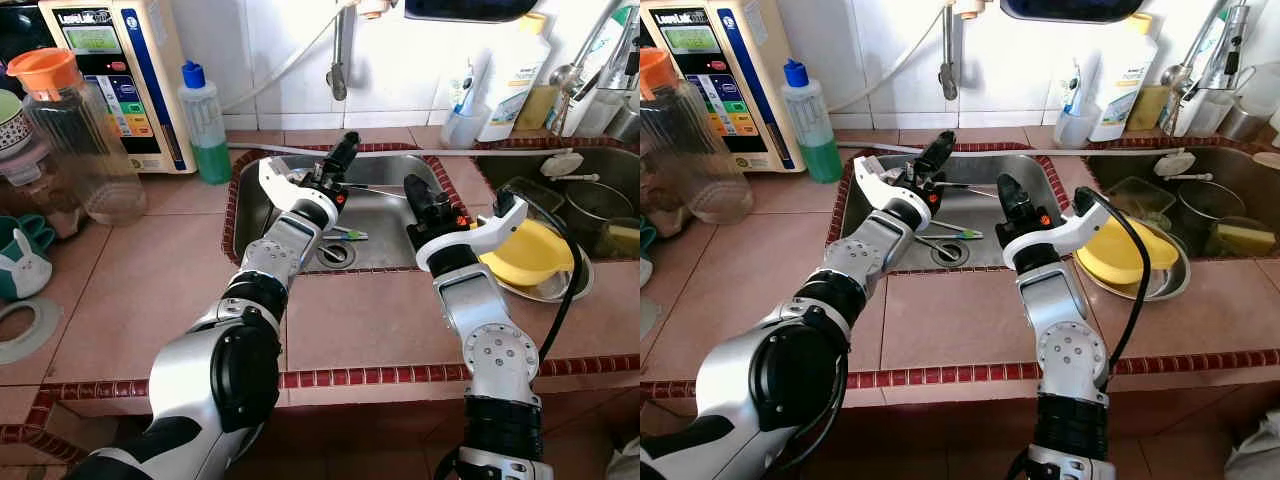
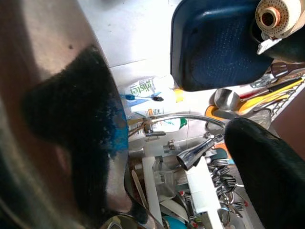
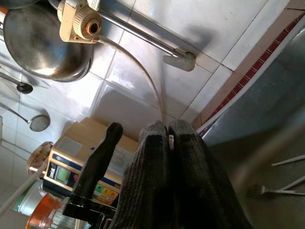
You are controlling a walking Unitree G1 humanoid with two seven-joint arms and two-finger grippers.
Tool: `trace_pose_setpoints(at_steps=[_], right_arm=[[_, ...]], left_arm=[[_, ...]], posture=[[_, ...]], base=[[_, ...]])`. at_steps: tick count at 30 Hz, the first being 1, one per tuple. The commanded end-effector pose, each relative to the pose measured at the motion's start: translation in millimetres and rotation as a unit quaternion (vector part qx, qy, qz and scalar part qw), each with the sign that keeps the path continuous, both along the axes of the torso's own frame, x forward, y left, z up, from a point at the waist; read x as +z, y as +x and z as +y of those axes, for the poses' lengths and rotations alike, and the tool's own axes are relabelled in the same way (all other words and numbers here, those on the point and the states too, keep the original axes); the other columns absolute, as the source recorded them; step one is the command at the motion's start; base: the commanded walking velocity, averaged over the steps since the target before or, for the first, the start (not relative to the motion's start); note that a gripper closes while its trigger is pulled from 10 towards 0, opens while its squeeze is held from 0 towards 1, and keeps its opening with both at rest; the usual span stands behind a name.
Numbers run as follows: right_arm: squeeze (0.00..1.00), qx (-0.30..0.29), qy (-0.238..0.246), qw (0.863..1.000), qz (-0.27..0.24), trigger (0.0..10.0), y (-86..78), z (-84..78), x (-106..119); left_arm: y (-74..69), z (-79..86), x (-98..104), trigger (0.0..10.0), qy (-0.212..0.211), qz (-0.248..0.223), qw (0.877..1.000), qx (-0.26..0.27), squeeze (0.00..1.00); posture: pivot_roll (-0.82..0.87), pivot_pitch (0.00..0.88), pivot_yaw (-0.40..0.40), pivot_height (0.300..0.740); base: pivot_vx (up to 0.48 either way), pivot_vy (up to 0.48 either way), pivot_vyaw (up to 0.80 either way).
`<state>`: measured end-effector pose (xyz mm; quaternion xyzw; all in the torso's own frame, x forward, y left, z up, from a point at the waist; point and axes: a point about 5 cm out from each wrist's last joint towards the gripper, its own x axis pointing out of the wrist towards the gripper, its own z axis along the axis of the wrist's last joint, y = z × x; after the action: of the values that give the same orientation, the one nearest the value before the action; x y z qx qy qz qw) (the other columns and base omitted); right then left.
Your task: Kitchen organization
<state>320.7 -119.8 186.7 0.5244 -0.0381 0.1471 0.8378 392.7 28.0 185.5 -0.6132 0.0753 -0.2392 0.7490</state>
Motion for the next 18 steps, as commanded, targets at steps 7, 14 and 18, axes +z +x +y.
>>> trace_pose_setpoints(at_steps=[7, 14, 18], right_arm=[[0.00, 0.008, 0.020, 1.000, -0.014, 10.0, -0.7, 11.0, 7.4], [0.00, -0.013, -0.001, 1.000, -0.015, 10.0, 4.0, 8.1, 7.5], [0.00, -0.034, -0.029, 0.999, -0.012, 10.0, 7.6, 6.0, 6.6]], left_arm=[[-0.4, -11.1, 10.0, 0.0, -0.008, -0.012, 1.000, -0.011, 0.00], [-0.2, -8.2, 7.6, 0.0, -0.004, -0.011, 1.000, -0.004, 0.00], [-0.1, -4.4, 3.3, 0.0, 0.005, -0.007, 1.000, 0.005, 0.00]], posture=[[0.02, 0.000, 0.025, 0.740], [0.02, 0.000, 0.024, 0.740], [0.03, 0.000, 0.021, 0.740]], base=[[0.000, 0.000, 0.00], [0.000, 0.000, 0.00], [0.000, 0.000, 0.00]])
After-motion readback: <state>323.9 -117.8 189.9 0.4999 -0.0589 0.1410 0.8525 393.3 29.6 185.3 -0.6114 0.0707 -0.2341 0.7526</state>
